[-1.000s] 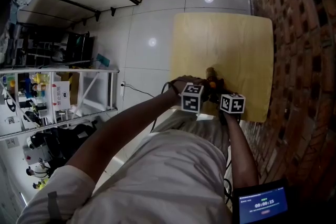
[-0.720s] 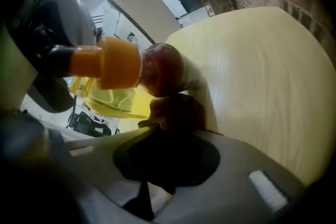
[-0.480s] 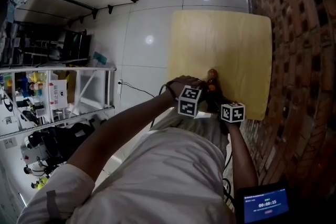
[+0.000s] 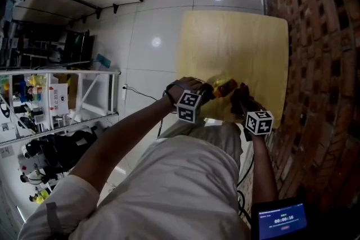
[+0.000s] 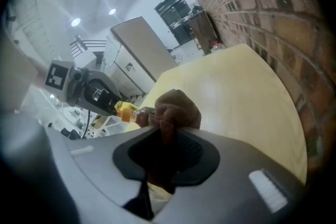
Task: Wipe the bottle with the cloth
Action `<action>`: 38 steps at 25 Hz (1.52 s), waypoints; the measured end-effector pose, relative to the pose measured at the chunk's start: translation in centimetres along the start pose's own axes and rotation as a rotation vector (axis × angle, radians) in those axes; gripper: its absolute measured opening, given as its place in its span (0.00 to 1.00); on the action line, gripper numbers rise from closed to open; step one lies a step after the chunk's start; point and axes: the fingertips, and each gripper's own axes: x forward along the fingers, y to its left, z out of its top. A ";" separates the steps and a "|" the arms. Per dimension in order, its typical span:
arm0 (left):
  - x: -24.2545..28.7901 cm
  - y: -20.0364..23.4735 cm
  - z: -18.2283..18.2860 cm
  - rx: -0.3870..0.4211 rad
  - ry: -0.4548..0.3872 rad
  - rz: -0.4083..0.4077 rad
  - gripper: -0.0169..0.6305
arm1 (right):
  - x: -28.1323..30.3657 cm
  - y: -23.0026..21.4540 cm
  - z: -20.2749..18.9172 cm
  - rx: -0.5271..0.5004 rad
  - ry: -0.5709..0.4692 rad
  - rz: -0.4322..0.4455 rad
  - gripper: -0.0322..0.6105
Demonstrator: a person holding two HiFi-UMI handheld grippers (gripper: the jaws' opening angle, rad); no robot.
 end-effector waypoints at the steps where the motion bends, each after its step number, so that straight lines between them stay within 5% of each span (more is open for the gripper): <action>1: 0.1 0.0 -0.1 -0.006 -0.004 0.005 0.28 | 0.4 1.0 0.8 -0.066 -0.001 0.010 0.15; 6: 0.9 -0.2 -0.7 -0.013 -0.010 0.017 0.28 | 3.3 8.0 4.4 -0.391 -0.010 0.104 0.15; 10: 0.8 -0.7 -0.1 0.002 -0.016 0.021 0.28 | 4.7 10.0 4.6 -0.470 0.080 0.097 0.15; 19: -0.1 -0.8 0.1 -0.061 -0.058 0.006 0.28 | 7.5 2.0 3.5 -0.253 0.200 -0.072 0.15; 29: -1.2 -0.7 0.2 -0.143 -0.105 -0.029 0.28 | 7.4 -3.3 -1.2 -0.240 0.353 -0.172 0.15; 34: -1.2 -0.5 -0.6 -0.164 -0.127 -0.034 0.28 | 5.4 -3.0 -2.7 -0.161 0.311 -0.145 0.15; 38: -1.2 0.2 -1.1 -0.196 -0.138 -0.048 0.28 | 2.8 -2.3 -0.9 -0.064 0.160 -0.106 0.15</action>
